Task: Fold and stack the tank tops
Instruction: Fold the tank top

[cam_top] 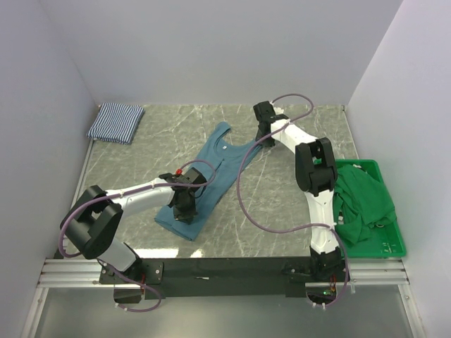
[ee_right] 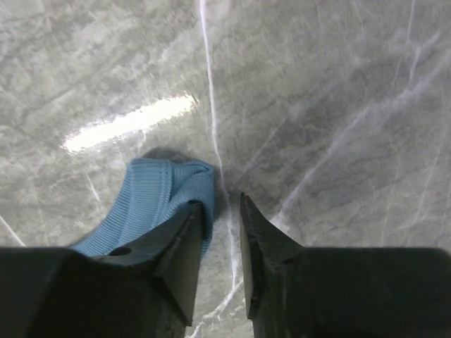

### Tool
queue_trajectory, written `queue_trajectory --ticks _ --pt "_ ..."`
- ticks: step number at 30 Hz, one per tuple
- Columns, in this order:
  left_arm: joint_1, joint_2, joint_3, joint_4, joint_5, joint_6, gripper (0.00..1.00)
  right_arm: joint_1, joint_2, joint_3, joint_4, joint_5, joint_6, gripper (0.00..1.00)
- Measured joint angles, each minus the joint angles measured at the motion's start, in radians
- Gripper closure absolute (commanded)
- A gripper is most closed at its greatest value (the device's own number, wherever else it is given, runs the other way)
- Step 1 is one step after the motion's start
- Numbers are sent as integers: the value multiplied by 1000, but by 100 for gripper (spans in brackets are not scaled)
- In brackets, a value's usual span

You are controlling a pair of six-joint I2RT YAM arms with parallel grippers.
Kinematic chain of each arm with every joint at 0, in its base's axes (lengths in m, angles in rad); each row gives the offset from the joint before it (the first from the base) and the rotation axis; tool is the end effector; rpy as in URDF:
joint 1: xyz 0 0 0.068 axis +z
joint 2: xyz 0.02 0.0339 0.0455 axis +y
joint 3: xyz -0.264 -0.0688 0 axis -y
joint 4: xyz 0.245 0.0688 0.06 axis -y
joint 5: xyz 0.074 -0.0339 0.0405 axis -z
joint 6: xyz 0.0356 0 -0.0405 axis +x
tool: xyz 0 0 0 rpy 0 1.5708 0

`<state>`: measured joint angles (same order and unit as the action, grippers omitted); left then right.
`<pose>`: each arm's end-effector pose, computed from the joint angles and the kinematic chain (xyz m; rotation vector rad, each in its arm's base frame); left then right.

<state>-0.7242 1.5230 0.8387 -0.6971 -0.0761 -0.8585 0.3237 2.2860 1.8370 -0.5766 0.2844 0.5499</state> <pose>0.1934 -0.1674 0.1613 -0.2087 2.9448 -0.1205 0.4734 0.1483 0.1680 0.3864 2.5040 -0.0290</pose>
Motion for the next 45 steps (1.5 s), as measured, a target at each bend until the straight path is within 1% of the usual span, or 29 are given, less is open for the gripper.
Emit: queue_trajectory --ticks 7,14,18,31,41,45 --pt "0 0 0 0 0 0 99 5 -66 -113 62 2 37 65" --pt "0 0 0 0 0 1 99 6 -145 -175 137 -22 77 66" --pt "-1 0 0 0 0 3 99 6 -158 -194 169 -38 90 66" --pt "-2 0 -1 1 0 4 100 8 -135 -174 192 -81 96 69" --pt "-2 0 -1 2 0 4 100 8 -50 -114 213 -126 104 79" --pt "-2 0 -1 2 1 4 100 8 -27 -101 218 -139 111 81"
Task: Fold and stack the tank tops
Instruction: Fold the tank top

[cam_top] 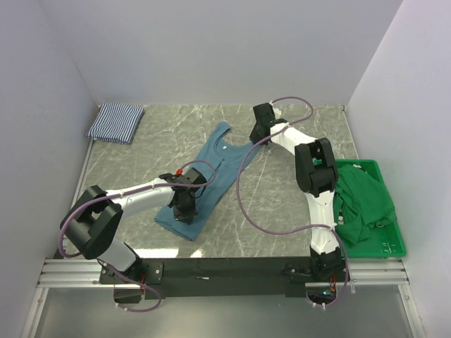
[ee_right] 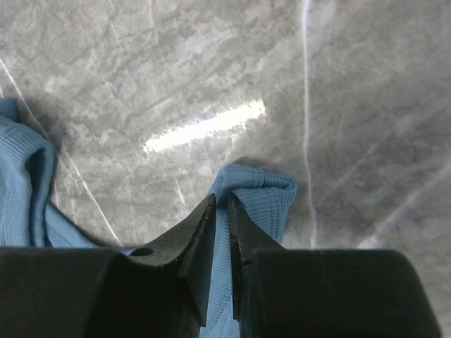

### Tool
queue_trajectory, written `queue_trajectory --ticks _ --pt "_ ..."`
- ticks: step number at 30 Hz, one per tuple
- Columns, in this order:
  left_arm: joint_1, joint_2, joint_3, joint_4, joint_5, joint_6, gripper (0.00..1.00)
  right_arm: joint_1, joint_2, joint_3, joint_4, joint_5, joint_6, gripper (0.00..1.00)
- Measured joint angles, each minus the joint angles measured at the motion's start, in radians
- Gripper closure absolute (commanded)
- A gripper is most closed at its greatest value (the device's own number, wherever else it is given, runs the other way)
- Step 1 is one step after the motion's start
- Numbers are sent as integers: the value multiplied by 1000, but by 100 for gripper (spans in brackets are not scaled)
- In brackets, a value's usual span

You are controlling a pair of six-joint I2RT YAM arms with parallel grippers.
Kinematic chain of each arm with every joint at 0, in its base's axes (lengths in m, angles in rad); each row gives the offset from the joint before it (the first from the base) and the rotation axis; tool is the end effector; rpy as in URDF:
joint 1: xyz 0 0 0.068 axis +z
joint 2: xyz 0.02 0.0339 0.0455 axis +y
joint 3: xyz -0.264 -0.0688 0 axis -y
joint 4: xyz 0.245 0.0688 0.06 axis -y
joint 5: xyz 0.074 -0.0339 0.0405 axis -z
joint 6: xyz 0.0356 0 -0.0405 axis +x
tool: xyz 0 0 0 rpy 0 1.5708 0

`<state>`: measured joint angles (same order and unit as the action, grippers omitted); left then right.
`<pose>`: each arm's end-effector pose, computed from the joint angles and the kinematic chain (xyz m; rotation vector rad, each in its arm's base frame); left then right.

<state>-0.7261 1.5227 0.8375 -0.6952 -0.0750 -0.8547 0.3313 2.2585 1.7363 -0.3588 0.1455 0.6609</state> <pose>0.1930 -0.1678 0.1611 -0.2002 2.9453 -0.1224 0.4739 0.1575 0.1630 0.4664 2.4122 0.2626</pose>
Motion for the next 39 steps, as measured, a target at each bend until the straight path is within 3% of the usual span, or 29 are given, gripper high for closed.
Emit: queue_trajectory --ticks 11,18,25,29,36,39 --pt "-2 13 6 10 44 -1 99 -10 87 151 -47 -47 3 81" --pt "-23 143 135 -2 119 -6 100 -63 188 320 -91 -92 -15 80" --pt "-37 292 290 40 214 -45 100 -140 225 467 -92 -171 -32 61" --pt "-41 387 397 61 271 -77 100 -187 225 530 -50 -218 -30 56" --pt "-48 516 552 146 332 -136 99 -220 180 519 -26 -246 -27 52" --pt "-58 524 562 182 320 -150 86 -207 60 373 -18 -249 -27 52"
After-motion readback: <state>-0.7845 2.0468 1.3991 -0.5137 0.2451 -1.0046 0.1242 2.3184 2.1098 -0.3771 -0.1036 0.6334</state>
